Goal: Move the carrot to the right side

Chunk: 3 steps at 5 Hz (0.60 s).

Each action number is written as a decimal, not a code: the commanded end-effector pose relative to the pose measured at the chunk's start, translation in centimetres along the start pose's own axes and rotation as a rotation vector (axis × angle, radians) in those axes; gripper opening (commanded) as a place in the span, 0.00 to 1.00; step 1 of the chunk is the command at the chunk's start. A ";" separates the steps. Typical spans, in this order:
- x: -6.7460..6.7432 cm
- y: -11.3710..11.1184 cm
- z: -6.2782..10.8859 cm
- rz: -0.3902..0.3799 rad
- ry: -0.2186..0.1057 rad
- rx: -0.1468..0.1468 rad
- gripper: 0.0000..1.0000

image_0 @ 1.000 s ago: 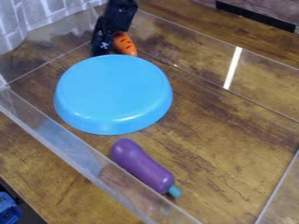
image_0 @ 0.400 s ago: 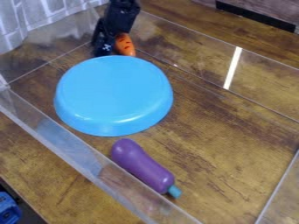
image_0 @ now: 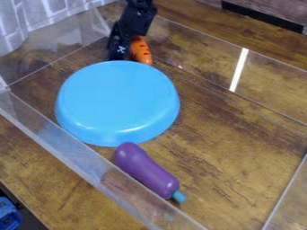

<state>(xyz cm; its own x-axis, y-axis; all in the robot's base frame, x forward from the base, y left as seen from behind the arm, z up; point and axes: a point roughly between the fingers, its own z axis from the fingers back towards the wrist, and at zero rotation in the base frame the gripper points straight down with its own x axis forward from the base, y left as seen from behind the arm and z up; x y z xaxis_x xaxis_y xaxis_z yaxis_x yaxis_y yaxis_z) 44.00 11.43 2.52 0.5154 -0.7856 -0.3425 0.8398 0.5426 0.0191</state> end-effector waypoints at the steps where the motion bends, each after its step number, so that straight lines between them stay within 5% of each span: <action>1: 0.5 0.2 2.2 -0.083 -0.030 0.083 0.00; 3: 0.2 0.7 2.2 0.001 -0.028 0.062 0.00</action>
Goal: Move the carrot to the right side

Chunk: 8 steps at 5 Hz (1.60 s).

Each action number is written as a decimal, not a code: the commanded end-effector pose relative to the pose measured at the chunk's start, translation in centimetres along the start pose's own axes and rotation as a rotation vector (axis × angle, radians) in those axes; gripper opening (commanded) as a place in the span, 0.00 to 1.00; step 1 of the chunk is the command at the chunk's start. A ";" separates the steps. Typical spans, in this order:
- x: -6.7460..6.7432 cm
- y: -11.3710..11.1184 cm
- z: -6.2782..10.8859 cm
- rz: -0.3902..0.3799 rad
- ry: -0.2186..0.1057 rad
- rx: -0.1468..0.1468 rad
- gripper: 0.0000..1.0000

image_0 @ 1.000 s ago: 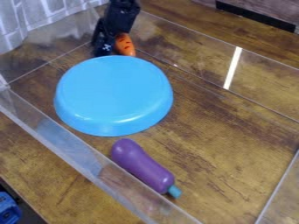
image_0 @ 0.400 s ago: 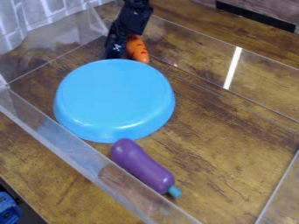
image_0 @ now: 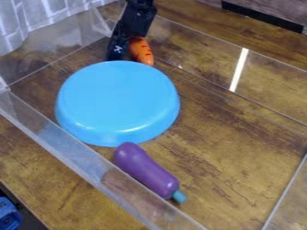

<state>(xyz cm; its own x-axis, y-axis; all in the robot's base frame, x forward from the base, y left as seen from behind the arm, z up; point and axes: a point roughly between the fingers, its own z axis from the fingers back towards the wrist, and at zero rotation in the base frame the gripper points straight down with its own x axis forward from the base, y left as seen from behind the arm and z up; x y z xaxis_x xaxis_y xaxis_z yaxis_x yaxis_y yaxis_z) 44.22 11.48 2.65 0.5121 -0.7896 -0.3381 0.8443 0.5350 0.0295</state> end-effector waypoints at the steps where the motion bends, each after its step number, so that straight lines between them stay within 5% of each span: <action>1: -0.3 0.6 1.6 -0.015 -0.025 0.061 0.00; 4: -1.8 1.1 -0.1 0.034 -0.024 0.055 0.00; 5: -1.2 0.7 -0.2 0.003 -0.028 0.065 0.00; 8: -3.5 1.9 0.7 0.064 -0.029 0.041 0.00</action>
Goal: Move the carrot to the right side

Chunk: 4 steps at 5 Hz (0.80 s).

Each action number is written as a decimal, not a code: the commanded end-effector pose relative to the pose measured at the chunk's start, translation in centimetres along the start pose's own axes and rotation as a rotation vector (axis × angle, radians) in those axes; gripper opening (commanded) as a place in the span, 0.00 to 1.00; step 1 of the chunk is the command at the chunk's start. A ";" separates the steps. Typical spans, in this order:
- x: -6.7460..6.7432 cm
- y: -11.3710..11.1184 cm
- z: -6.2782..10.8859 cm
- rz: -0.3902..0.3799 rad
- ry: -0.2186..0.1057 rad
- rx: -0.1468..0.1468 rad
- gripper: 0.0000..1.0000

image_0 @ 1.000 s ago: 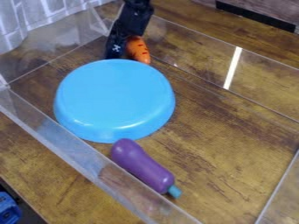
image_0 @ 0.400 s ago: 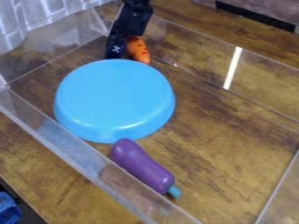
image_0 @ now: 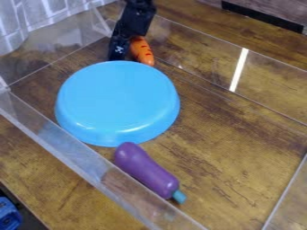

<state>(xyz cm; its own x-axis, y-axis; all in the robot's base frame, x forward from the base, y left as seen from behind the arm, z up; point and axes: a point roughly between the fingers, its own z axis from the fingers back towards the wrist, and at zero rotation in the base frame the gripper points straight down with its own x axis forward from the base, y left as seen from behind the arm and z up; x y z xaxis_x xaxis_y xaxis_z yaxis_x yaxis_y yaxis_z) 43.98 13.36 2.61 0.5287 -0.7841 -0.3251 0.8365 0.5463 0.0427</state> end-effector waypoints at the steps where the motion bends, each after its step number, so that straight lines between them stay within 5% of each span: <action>1: -2.4 1.4 1.0 0.014 -0.020 0.044 0.00; 2: -2.9 1.7 0.6 -0.020 -0.024 0.056 0.00; 4: -3.7 2.3 2.0 0.056 -0.019 0.029 0.00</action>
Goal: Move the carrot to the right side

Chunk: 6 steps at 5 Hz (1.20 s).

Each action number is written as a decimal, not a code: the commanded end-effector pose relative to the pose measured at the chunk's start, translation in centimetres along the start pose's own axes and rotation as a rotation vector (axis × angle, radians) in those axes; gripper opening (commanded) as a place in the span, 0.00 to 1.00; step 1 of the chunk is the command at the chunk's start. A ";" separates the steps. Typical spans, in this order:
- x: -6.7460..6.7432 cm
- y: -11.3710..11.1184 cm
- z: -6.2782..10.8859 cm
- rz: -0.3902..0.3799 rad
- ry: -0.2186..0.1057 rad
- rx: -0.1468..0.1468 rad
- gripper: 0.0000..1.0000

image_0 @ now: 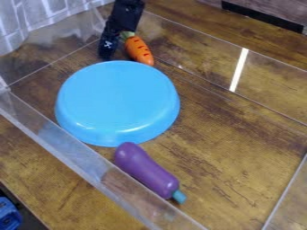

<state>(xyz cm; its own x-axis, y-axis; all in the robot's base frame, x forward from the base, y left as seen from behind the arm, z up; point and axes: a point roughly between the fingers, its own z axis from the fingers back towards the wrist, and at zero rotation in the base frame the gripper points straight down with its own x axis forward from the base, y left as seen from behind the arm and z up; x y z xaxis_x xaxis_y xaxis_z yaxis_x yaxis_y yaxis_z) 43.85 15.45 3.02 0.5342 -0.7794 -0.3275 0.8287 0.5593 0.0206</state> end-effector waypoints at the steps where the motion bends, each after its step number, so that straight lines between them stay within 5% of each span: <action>1: -2.1 0.4 2.6 0.067 -0.022 0.048 0.00; 2: -2.3 -0.4 2.8 0.082 -0.021 0.043 0.00; 4: 0.5 -3.2 2.6 0.036 -0.023 0.056 0.00; 6: 0.6 -5.5 2.0 -0.025 -0.026 0.074 0.00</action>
<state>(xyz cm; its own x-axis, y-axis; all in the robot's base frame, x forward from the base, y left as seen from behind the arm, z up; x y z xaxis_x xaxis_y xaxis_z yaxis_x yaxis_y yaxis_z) 39.42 12.17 2.28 0.5228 -0.7880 -0.3250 0.8387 0.5437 0.0309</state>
